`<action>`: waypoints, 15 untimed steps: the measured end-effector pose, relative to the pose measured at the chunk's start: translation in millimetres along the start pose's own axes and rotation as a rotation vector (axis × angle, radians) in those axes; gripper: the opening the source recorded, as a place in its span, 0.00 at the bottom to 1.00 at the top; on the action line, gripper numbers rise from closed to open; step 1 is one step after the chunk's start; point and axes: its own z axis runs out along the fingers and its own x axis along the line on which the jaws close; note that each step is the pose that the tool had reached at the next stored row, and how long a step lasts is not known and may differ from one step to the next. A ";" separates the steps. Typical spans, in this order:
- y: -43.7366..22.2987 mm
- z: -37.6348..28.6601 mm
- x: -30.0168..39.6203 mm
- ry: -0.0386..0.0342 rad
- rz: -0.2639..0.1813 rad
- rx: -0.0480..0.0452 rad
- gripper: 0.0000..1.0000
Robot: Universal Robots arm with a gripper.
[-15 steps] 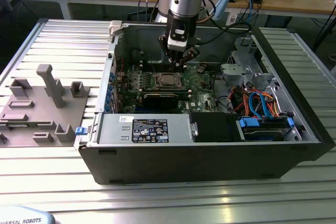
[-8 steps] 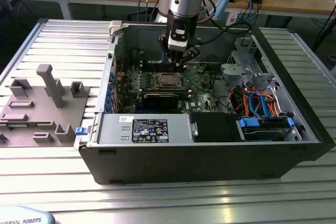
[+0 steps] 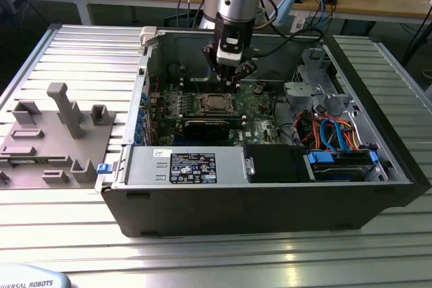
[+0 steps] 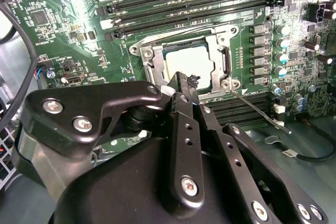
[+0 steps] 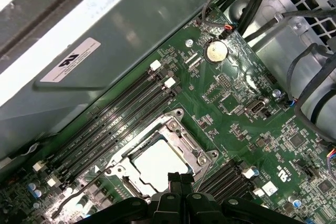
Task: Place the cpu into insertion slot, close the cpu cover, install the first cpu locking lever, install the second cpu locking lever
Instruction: 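Install the first cpu locking lever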
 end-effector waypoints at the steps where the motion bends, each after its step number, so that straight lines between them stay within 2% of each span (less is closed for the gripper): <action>1: 0.0 0.0 0.0 -0.0001 -0.002 0.0000 0.11; 15: 0.0 0.0 0.0 -0.0018 -0.027 -0.0002 0.11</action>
